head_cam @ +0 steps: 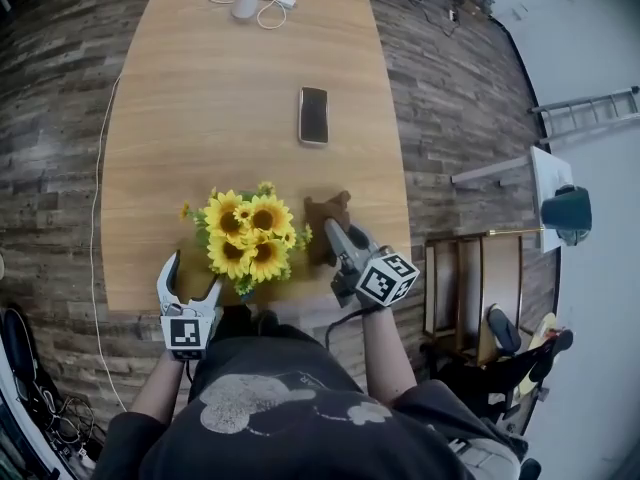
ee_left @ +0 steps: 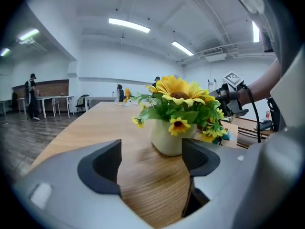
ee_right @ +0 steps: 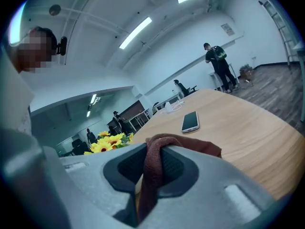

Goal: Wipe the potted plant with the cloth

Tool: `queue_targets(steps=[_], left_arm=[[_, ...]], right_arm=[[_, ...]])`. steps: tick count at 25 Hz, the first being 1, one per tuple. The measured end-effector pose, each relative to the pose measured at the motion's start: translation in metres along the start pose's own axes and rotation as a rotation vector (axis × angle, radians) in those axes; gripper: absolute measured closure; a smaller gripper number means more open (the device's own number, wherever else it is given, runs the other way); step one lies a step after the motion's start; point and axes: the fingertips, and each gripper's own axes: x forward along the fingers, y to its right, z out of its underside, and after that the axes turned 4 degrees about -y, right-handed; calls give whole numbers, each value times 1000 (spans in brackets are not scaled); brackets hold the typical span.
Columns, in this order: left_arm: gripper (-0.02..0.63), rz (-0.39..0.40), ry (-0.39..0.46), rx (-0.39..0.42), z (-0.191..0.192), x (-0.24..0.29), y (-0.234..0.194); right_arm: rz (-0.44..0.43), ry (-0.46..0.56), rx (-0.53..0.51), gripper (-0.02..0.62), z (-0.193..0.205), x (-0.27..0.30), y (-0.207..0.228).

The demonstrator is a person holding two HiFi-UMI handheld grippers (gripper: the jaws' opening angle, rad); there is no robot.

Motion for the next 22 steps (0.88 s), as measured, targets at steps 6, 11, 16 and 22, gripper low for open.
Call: queue_targets(steps=[6, 11, 16, 22], left_arm=[[226, -98, 22, 2, -17, -26, -2], [293, -75, 101, 32, -23, -67, 41], [305, -67, 181, 28, -32, -127, 86], [319, -63, 234, -9, -37, -195, 129]], right_arm=[[-25, 57, -68, 549, 7, -40, -26], [-50, 120, -77, 549, 35, -103, -56], [-74, 125, -126, 549, 72, -169, -91], [-98, 135, -124, 549, 109, -223, -123]])
